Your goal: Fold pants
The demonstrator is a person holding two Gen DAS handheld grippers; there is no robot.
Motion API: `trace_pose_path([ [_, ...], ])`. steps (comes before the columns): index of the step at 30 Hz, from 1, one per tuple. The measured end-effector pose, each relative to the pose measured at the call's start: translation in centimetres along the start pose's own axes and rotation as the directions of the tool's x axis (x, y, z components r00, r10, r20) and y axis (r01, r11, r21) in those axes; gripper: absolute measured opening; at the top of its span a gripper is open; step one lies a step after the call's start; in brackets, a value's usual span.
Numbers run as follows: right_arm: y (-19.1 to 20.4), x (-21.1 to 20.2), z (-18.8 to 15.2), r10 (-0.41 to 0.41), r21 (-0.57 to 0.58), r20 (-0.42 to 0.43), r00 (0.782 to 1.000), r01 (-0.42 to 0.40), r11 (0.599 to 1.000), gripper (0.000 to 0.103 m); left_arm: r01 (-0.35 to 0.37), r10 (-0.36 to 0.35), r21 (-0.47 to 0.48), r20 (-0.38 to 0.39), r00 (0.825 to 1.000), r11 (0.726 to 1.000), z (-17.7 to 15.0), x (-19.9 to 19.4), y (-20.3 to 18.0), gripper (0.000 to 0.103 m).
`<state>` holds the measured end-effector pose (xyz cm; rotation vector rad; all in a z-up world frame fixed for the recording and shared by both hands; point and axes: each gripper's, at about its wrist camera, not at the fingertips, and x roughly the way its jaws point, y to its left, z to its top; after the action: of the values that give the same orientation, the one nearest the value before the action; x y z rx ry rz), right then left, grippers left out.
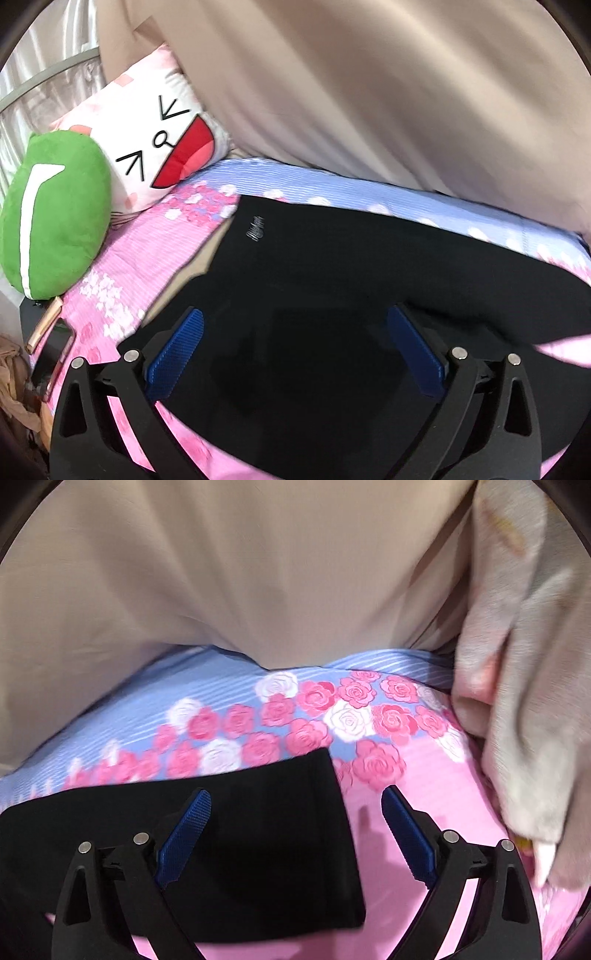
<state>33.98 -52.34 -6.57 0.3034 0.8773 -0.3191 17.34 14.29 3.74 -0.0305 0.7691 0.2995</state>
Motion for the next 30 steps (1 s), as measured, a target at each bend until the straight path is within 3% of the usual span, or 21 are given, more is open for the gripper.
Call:
trace_pose_path([
  [2, 0.2, 1.7, 0.3, 0.019, -0.001, -0.032, 0.999, -0.019, 1.000, 0.077, -0.033, 0.033, -0.013, 0.004, 0.999, 0.999, 1.7, 1.7, 1.0, 0.098],
  [3, 0.4, 2.3, 0.3, 0.037, -0.001, -0.052, 0.998, -0.037, 0.999, 0.062, -0.053, 0.053, -0.020, 0.006, 0.999, 0.998, 2.5, 2.6, 1.4, 0.098],
  [5, 1.3, 2.7, 0.1, 0.020, -0.023, -0.044, 0.999, -0.021, 1.000, 0.056, -0.067, 0.067, -0.035, 0.006, 0.998, 0.997, 4.5, 4.9, 2.7, 0.098],
  [7, 1.5, 2.5, 0.1, 0.059, -0.027, -0.029, 0.998, -0.060, 0.998, 0.015, -0.067, 0.065, -0.050, -0.036, 0.997, 0.997, 6.3, 7.6, 3.9, 0.098],
  [8, 1.5, 2.2, 0.0, 0.099, -0.006, -0.033, 0.995, -0.100, 0.995, 0.015, -0.057, 0.054, -0.057, -0.056, 0.997, 0.997, 7.2, 9.1, 4.4, 0.098],
  [10, 2.0, 1.2, -0.3, 0.091, -0.019, -0.001, 0.996, -0.091, 0.996, 0.013, -0.096, 0.091, -0.077, -0.075, 0.993, 0.992, 9.1, 12.2, 5.7, 0.098],
  [12, 2.6, 0.1, -0.7, 0.093, -0.035, 0.021, 0.995, -0.092, 0.995, 0.013, -0.198, 0.192, -0.083, -0.067, 0.979, 0.977, 10.6, 15.2, 6.6, 0.098],
  [13, 2.9, -0.5, -0.9, 0.097, -0.040, 0.030, 0.995, -0.095, 0.995, 0.013, -0.215, 0.211, -0.082, -0.056, 0.976, 0.973, 11.2, 16.4, 6.9, 0.098],
  [15, 3.5, -1.5, -1.2, 0.101, -0.050, 0.045, 0.994, -0.099, 0.994, 0.013, -0.178, 0.174, -0.034, -0.092, 0.980, 0.983, 12.2, 19.7, 6.8, 0.098],
  [17, 3.6, -2.5, -1.6, 0.101, -0.052, 0.054, 0.993, -0.098, 0.994, 0.013, -0.200, 0.198, -0.001, -0.155, 0.968, 0.980, 12.6, 23.1, 6.5, 0.097],
  [18, 3.8, -2.7, -1.8, 0.096, -0.050, 0.056, 0.994, -0.094, 0.994, 0.013, -0.193, 0.189, -0.003, -0.183, 0.965, 0.981, 12.6, 24.7, 6.4, 0.091],
  [21, 3.9, -2.6, -1.9, 0.084, -0.045, 0.048, 0.995, -0.082, 0.996, 0.013, -0.054, 0.046, -0.020, -0.278, 0.959, 0.998, 12.4, 27.3, 5.8, 0.035],
  [22, 3.7, -2.8, -1.8, 0.081, -0.042, 0.048, 0.996, -0.079, 0.996, 0.013, -0.059, 0.050, -0.025, -0.270, 0.962, 0.998, 12.5, 27.2, 5.9, 0.024],
  [23, 3.6, -3.0, -1.7, 0.076, -0.043, 0.052, 0.996, -0.074, 0.996, 0.013, -0.063, 0.054, -0.024, -0.256, 0.965, 0.998, 12.7, 26.8, 5.8, 0.022],
  [26, 3.7, -4.7, -1.5, 0.082, -0.033, 0.091, 0.992, -0.079, 0.996, 0.013, -0.026, 0.019, -0.039, -0.190, 0.982, 0.999, 13.2, 23.3, 6.2, 0.021],
  [30, 3.6, -9.4, -2.0, 0.133, -0.045, 0.171, 0.976, -0.127, 0.991, 0.013, 0.051, -0.052, -0.030, -0.036, 0.998, 0.998, 12.8, 14.4, 8.7, 0.020],
])
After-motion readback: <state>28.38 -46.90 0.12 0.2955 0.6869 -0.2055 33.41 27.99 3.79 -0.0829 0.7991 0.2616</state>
